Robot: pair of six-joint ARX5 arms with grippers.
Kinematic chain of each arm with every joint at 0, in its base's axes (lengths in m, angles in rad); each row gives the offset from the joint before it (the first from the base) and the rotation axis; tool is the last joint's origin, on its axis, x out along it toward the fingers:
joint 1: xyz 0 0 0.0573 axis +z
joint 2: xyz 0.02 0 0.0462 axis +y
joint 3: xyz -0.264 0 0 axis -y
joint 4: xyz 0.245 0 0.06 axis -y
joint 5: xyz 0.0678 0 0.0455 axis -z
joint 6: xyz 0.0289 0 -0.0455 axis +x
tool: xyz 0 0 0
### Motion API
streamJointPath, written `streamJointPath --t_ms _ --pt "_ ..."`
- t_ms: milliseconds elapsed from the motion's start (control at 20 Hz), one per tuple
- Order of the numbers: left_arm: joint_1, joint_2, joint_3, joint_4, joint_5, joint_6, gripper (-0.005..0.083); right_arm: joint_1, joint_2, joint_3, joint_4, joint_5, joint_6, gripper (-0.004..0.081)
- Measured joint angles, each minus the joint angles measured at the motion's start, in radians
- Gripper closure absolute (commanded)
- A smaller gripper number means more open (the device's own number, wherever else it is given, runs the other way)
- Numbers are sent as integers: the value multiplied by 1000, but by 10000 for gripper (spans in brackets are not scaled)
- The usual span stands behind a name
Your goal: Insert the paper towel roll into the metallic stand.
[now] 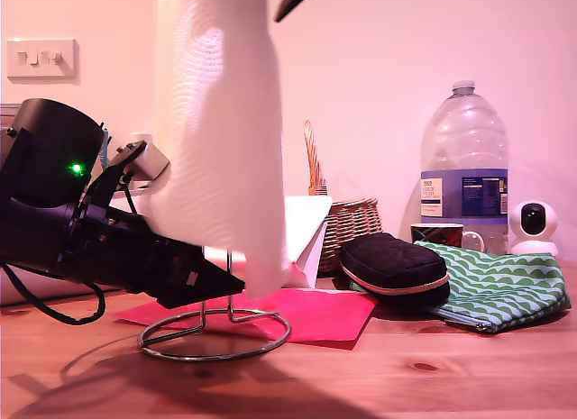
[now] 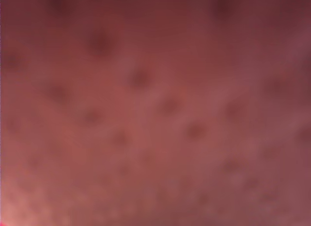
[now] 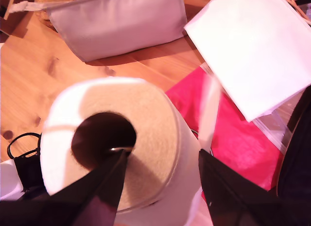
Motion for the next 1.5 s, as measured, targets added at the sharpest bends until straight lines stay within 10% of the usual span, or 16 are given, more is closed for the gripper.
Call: streamJointPath --t_ms 150,500,1500 --pt "0 0 0 -3 -1 0 792 2 0 6 -18 0 -3 347" --pt "-1 43 -3 -78 -11 6 478 4 28 6 -48 0 -30 348" --pt "17 -97 11 -374 -48 1 484 3 48 1 -45 3 -53 349"
